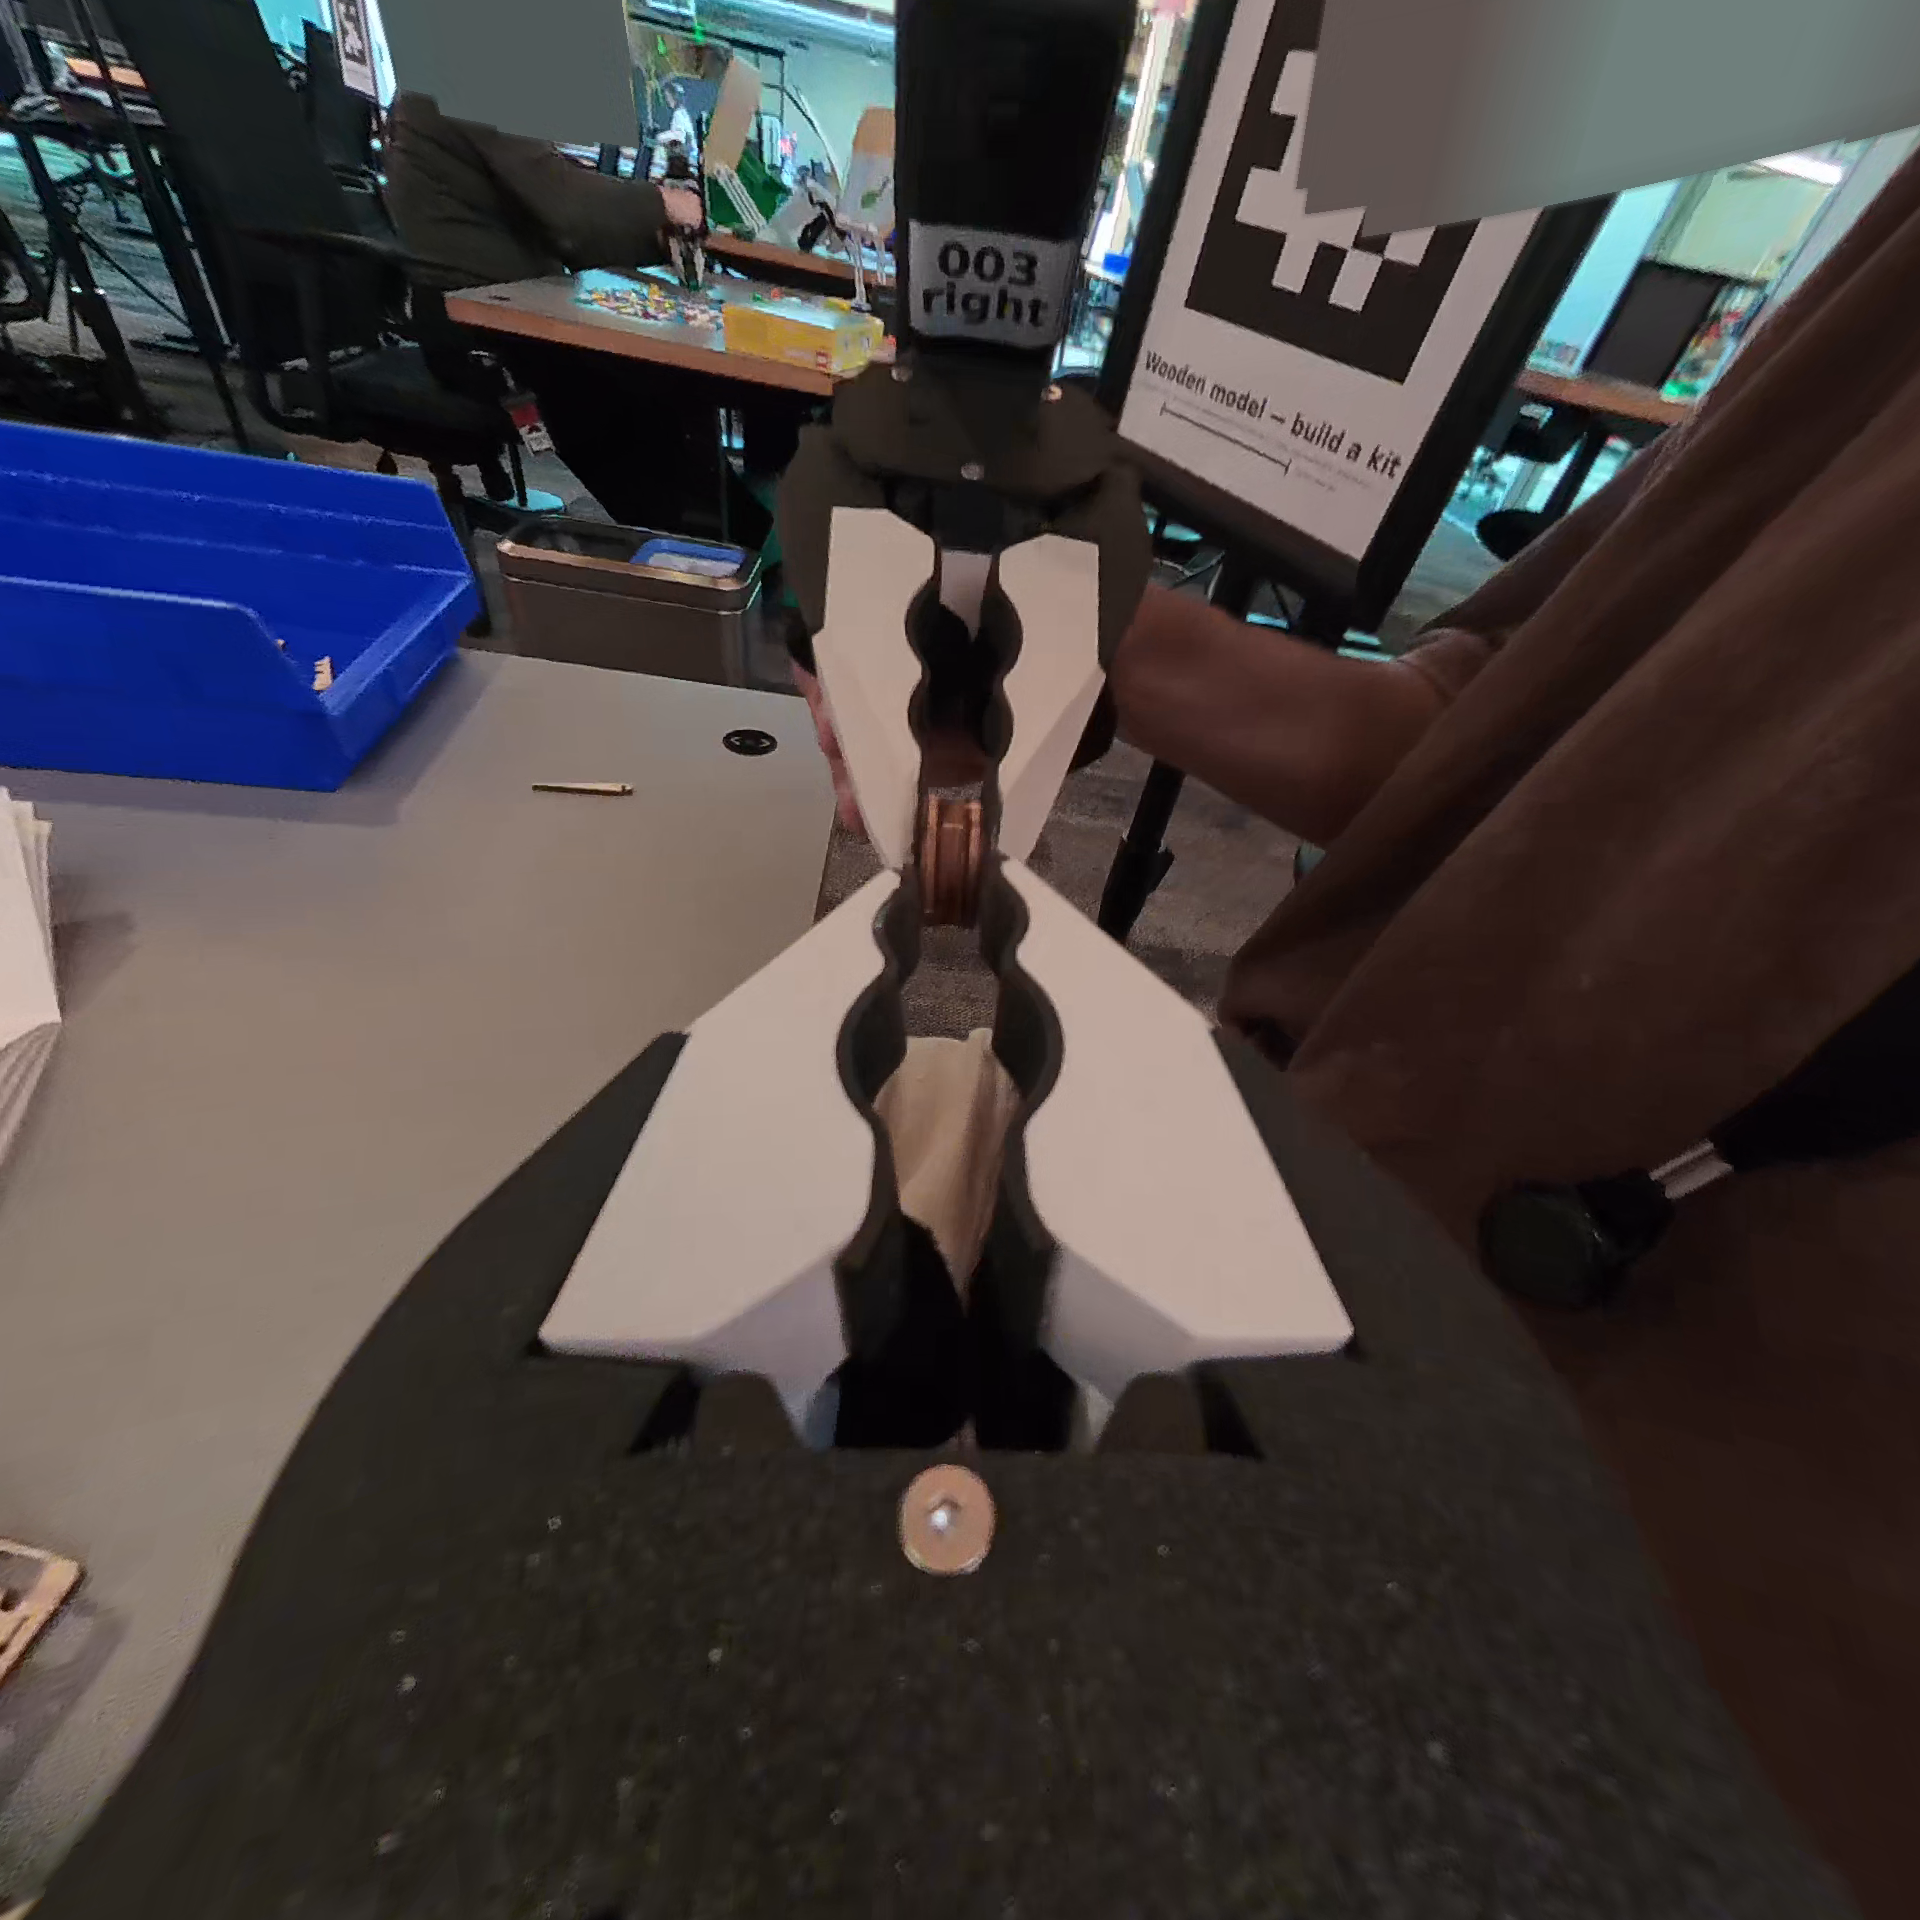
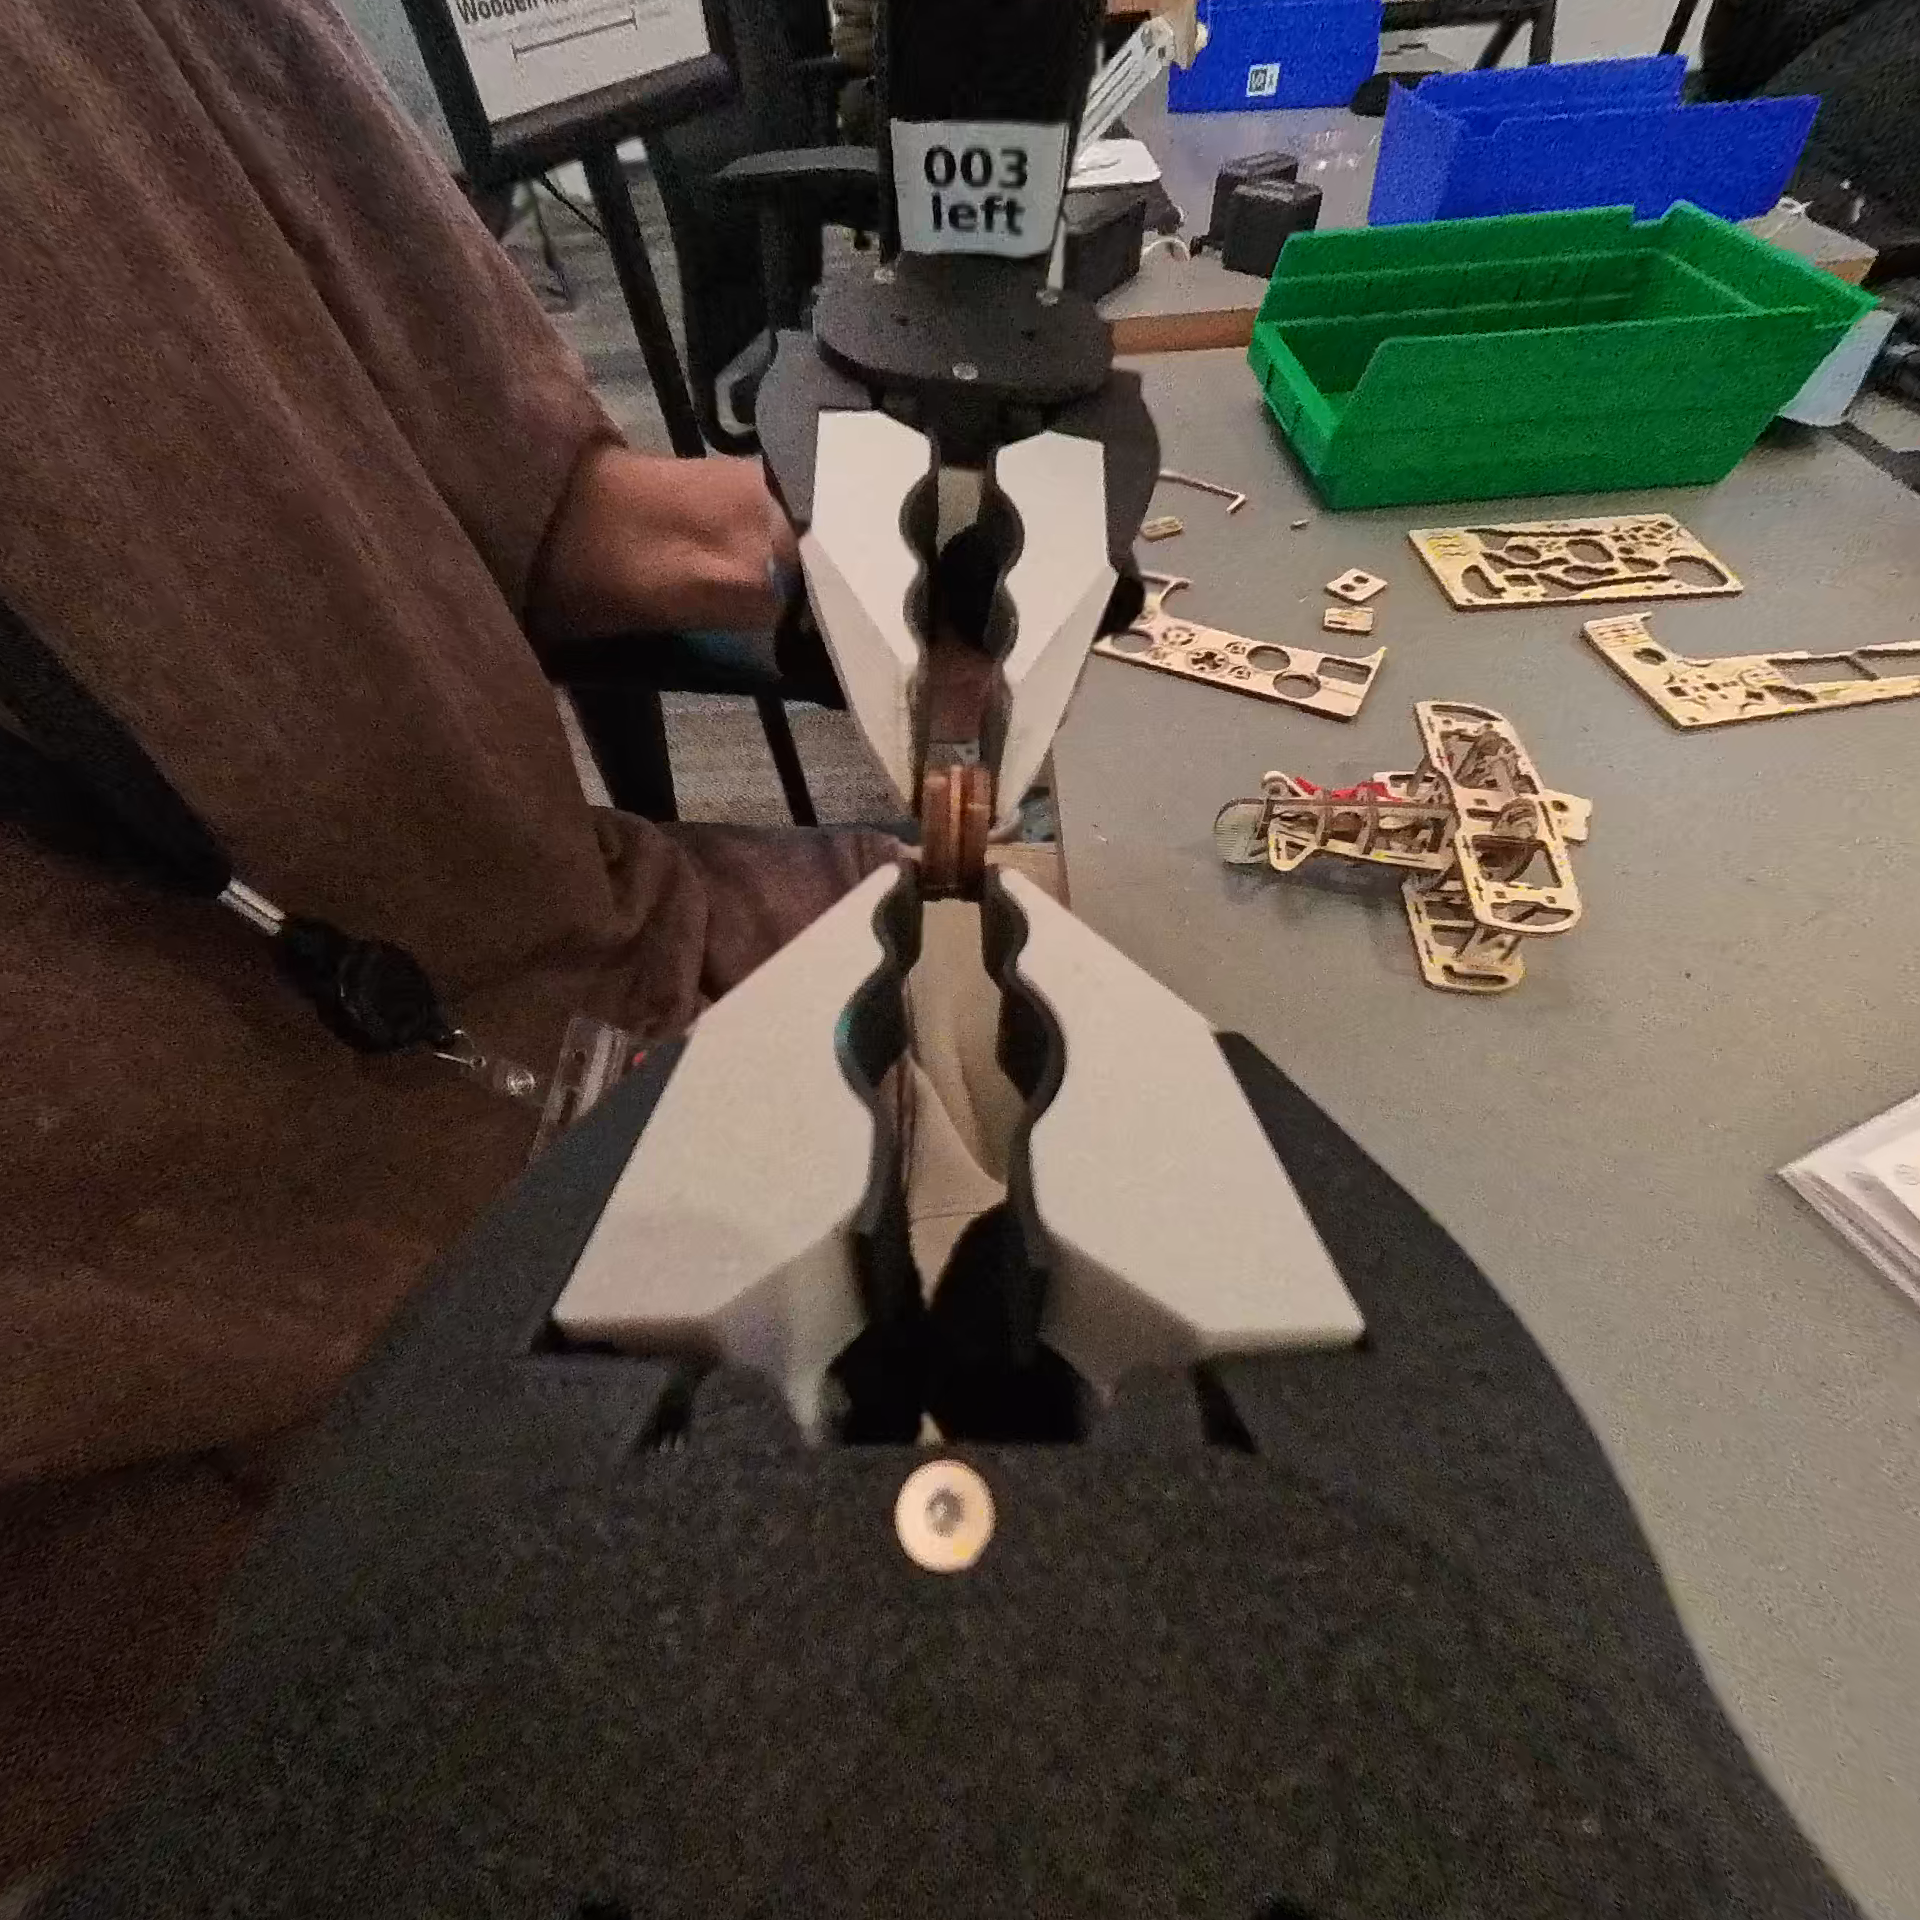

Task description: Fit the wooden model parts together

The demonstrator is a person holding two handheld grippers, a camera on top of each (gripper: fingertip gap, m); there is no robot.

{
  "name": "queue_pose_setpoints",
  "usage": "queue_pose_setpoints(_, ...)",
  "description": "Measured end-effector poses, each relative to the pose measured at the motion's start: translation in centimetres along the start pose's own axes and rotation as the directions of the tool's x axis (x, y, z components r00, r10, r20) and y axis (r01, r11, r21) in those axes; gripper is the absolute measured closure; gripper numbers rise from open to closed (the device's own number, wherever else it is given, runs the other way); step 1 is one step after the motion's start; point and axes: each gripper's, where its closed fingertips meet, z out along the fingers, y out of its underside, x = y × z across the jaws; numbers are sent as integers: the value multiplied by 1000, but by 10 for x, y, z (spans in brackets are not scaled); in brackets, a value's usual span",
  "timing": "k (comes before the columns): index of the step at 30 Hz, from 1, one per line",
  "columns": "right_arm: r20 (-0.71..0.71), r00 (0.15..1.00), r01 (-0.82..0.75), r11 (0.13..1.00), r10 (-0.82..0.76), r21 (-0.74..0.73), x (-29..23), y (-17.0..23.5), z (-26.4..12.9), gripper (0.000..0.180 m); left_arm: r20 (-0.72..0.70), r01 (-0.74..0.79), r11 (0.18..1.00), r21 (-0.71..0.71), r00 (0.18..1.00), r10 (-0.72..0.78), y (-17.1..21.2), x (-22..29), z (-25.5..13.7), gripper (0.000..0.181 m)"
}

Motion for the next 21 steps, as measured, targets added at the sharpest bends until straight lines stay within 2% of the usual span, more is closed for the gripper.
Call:
queue_pose_setpoints(4,44,995,-89,995,87,42,4,3,2,170,1,73,997,26,997,-73,2,-6,0,172)
queue_pose_setpoints(9,57,992,-114,993,115,-25,1,11,3,170,-14,96,995,-2,995,-96,9,-3,3,172)
queue_pose_setpoints(12,4,999,-40,990,41,-136,0,21,10,171,4,50,997,-59,999,-50,23,-3,9,171)
queue_pose_setpoints(17,-5,1000,13,986,-14,-168,-3,19,9,172,28,-57,997,-60,998,59,20,1,9,172)
queue_pose_setpoints(21,17,1000,11,991,-9,-135,-3,20,10,172,69,-152,983,-103,985,159,22,1,9,172)
